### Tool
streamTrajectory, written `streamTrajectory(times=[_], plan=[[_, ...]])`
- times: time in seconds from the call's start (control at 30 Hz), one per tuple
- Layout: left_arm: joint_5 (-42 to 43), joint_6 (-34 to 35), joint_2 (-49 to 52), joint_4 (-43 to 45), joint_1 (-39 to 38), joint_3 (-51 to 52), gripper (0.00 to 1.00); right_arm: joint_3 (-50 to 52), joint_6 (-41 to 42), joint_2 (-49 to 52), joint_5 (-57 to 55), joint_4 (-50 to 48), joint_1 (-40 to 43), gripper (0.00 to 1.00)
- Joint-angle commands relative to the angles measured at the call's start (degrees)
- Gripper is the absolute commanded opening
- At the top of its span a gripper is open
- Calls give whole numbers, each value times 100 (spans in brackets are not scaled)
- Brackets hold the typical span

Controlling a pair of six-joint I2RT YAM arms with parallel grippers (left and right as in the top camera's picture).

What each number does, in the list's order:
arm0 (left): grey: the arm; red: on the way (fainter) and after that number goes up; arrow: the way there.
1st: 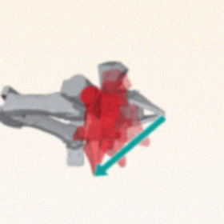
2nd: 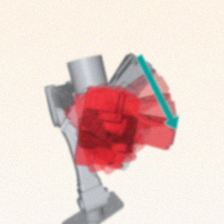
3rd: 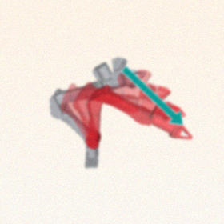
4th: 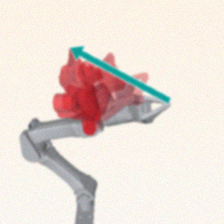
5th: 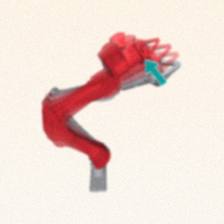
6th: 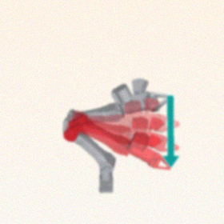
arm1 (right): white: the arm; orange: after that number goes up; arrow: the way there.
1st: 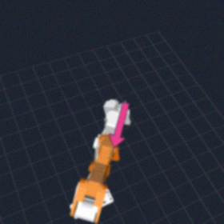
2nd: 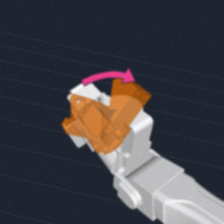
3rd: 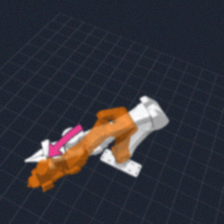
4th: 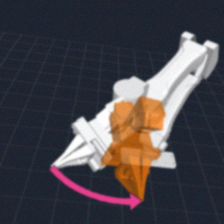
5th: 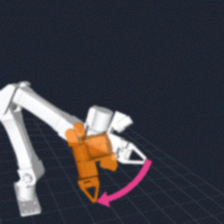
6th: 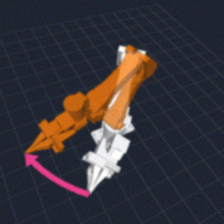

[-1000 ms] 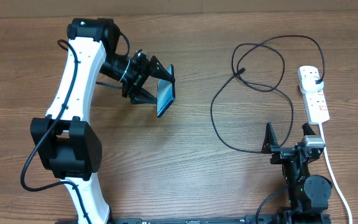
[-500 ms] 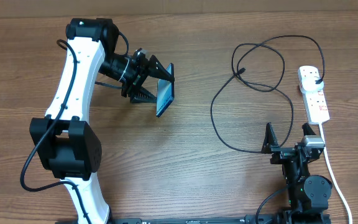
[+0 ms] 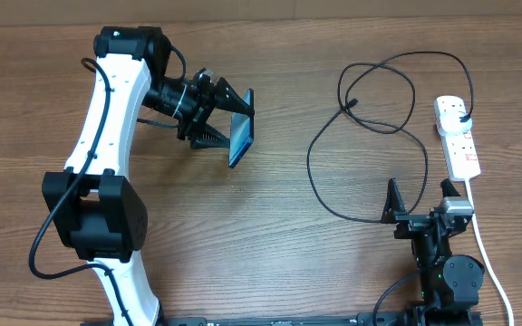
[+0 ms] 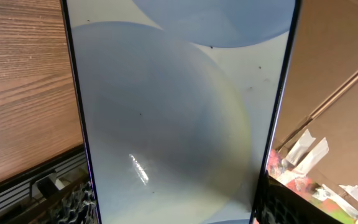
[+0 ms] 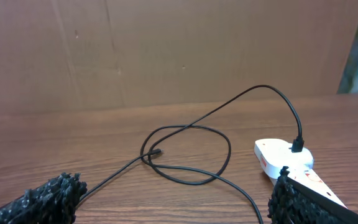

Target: Plug charger to phone and switch on socket

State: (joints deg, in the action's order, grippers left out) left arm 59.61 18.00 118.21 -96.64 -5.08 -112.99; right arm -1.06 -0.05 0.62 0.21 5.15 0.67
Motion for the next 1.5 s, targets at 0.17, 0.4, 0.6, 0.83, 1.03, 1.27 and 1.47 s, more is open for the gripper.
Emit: streamTrajectory(times=[0.17,0.4,0.6,0.83,1.03,1.27,1.47], plan=[[348,422,-57,140,66,-188,66,61,-24,-44,31,-33,-24,100],[339,1025,-57,487,66,-188,65,61,1204,-46,177,-35,-24,100],[280,1622,-57,885,57,-188,64,61,4913,-44,459,-76,-24,100],[258,1906,-57,1344,57,-188,66,59,5519,-44,925,-566,-28,100],[129,2035,-57,1438,57,-188,66,-295,5423,79,2162,-826,-31,99],[129,2033,-57,1521,57,-188,66,-1578,5359,1250,2588,-785,-31,99],[131,2031,-57,1641,57,-188,66,-3049,4942,2865,3200,-555,-61,99]])
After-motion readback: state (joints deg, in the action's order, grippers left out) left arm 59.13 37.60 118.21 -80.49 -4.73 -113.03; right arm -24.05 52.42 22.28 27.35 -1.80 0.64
